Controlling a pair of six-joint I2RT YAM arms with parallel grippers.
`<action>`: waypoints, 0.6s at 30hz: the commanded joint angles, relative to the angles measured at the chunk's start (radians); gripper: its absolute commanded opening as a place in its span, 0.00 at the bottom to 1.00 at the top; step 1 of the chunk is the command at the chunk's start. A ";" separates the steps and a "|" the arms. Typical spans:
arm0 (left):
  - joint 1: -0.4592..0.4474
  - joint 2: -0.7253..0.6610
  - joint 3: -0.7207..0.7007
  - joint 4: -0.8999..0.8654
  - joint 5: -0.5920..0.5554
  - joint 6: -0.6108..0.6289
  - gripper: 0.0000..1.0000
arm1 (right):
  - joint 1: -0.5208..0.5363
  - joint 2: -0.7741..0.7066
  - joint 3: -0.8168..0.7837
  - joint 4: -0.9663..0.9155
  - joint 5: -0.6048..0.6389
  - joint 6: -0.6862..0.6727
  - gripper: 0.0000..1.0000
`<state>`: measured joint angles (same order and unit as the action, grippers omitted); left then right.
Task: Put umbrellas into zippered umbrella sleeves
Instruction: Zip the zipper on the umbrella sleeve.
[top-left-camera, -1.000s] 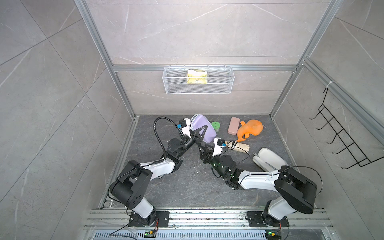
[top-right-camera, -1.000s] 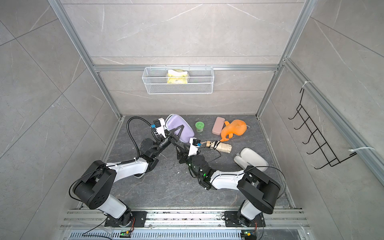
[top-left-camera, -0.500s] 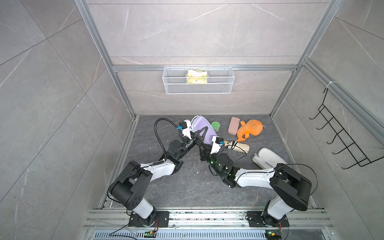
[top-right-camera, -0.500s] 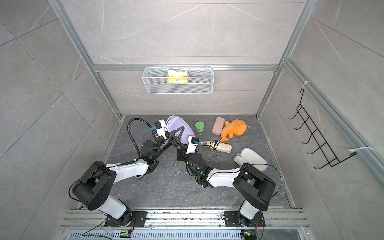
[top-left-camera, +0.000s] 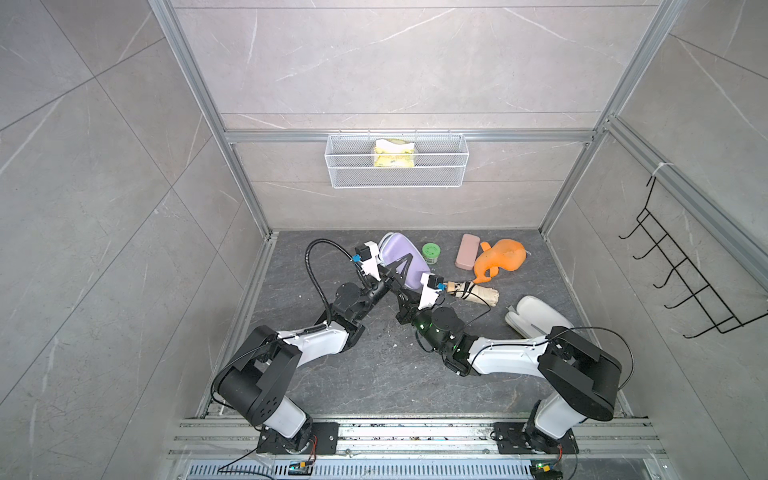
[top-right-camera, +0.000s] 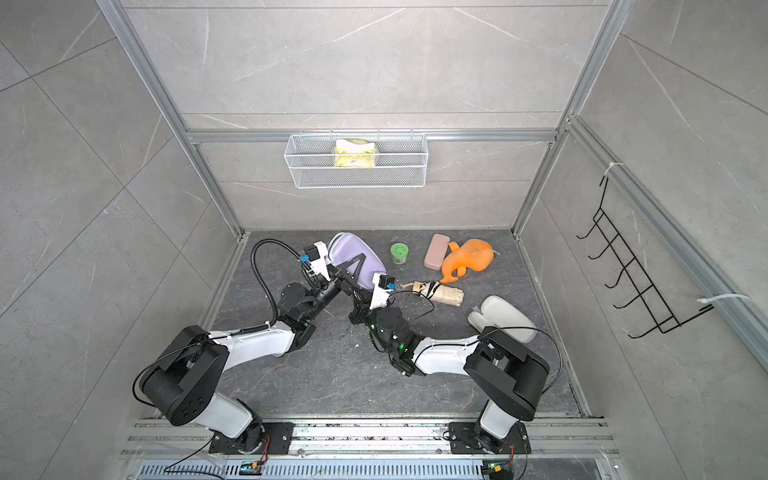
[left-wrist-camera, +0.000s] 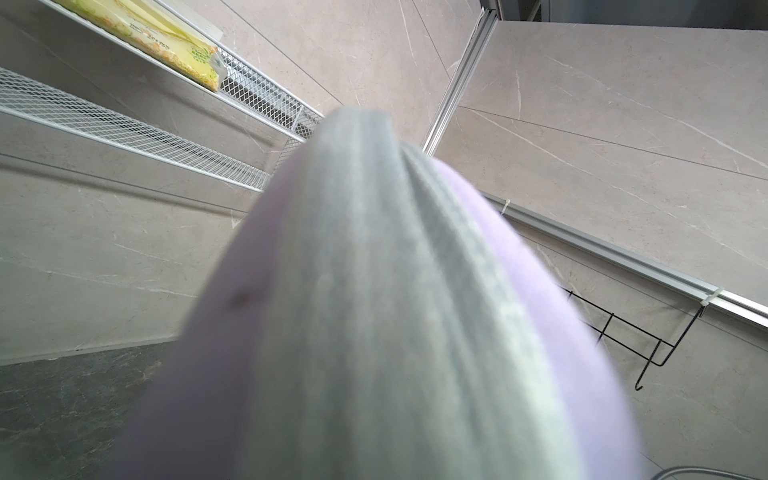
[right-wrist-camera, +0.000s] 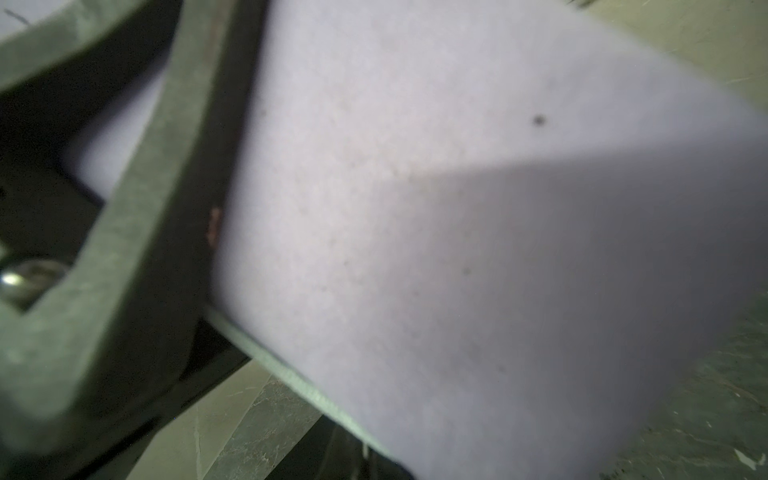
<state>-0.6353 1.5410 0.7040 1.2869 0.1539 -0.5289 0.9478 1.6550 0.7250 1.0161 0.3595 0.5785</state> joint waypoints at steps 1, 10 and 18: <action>-0.003 -0.071 0.005 0.126 -0.041 0.022 0.08 | -0.003 0.022 -0.028 0.018 0.044 -0.033 0.00; -0.003 -0.084 -0.002 0.126 -0.058 -0.027 0.07 | -0.031 -0.013 -0.097 0.012 0.059 -0.106 0.00; -0.003 -0.082 0.003 0.126 -0.050 -0.045 0.06 | -0.043 -0.029 -0.121 0.013 0.050 -0.143 0.00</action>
<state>-0.6411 1.5177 0.6785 1.2572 0.1238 -0.5625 0.9134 1.6428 0.6224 1.0485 0.3870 0.4706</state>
